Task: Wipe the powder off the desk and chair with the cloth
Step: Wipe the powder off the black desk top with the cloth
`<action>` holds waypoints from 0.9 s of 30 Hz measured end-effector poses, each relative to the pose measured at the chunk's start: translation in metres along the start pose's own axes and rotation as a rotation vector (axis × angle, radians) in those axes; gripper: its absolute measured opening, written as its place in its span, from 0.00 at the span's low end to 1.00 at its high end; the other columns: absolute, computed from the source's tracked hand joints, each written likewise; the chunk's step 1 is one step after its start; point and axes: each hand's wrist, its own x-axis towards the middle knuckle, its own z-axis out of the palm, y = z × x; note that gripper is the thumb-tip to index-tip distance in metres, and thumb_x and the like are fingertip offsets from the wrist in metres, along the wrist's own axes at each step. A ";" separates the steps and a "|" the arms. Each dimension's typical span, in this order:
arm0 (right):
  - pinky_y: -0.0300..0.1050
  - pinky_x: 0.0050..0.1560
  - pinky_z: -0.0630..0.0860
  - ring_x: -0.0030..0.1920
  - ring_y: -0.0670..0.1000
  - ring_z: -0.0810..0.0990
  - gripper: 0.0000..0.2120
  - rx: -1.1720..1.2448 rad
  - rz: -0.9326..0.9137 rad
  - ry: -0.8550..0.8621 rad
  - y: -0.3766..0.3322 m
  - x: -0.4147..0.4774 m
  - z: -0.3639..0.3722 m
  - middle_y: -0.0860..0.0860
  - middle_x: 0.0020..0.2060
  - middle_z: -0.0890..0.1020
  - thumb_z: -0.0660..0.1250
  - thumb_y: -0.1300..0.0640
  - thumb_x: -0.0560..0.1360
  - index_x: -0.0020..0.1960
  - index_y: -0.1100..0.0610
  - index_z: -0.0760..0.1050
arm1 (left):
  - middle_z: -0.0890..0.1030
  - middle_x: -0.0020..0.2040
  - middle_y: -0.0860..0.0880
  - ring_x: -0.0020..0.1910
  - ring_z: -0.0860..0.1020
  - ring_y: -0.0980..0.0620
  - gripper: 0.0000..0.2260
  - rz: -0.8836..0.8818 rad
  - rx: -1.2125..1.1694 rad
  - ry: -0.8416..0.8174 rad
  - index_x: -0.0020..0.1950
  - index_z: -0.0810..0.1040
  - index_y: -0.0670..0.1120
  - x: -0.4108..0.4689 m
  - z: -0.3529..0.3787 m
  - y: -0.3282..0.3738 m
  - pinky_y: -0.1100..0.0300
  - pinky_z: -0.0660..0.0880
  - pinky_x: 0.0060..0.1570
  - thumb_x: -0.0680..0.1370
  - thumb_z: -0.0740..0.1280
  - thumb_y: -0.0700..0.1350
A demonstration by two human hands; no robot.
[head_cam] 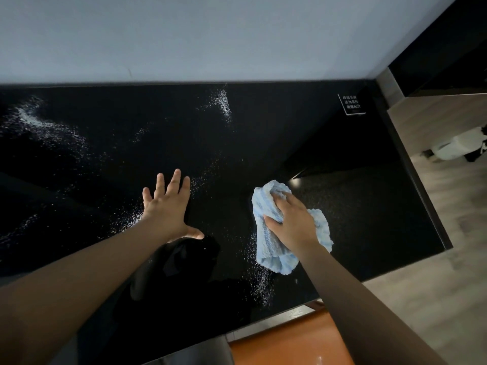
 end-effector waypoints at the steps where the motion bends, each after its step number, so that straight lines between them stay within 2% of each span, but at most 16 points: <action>1: 0.48 0.63 0.72 0.67 0.50 0.69 0.29 -0.005 0.008 -0.009 0.001 -0.006 0.001 0.48 0.66 0.72 0.68 0.44 0.74 0.72 0.50 0.68 | 0.32 0.77 0.46 0.76 0.36 0.37 0.63 0.008 0.002 -0.006 0.77 0.34 0.48 -0.006 0.004 0.000 0.36 0.47 0.73 0.59 0.70 0.73; 5: 0.48 0.64 0.70 0.69 0.52 0.68 0.29 -0.026 0.054 -0.035 0.004 -0.030 0.005 0.49 0.70 0.70 0.68 0.43 0.74 0.72 0.50 0.68 | 0.30 0.76 0.45 0.75 0.35 0.37 0.64 0.034 0.039 -0.019 0.77 0.33 0.47 -0.029 0.020 -0.001 0.35 0.46 0.73 0.59 0.70 0.73; 12: 0.48 0.64 0.70 0.69 0.52 0.69 0.29 -0.031 0.096 -0.022 0.011 -0.072 0.012 0.50 0.69 0.71 0.68 0.42 0.73 0.71 0.51 0.69 | 0.30 0.76 0.45 0.75 0.34 0.36 0.64 0.076 0.068 -0.033 0.76 0.32 0.47 -0.050 0.042 0.002 0.35 0.43 0.71 0.59 0.70 0.73; 27: 0.50 0.65 0.71 0.68 0.52 0.69 0.30 0.024 0.162 -0.030 0.025 -0.150 0.023 0.49 0.69 0.71 0.68 0.43 0.73 0.72 0.48 0.67 | 0.29 0.75 0.45 0.75 0.34 0.36 0.64 0.097 0.142 -0.048 0.77 0.33 0.49 -0.062 0.061 0.004 0.34 0.47 0.72 0.59 0.70 0.73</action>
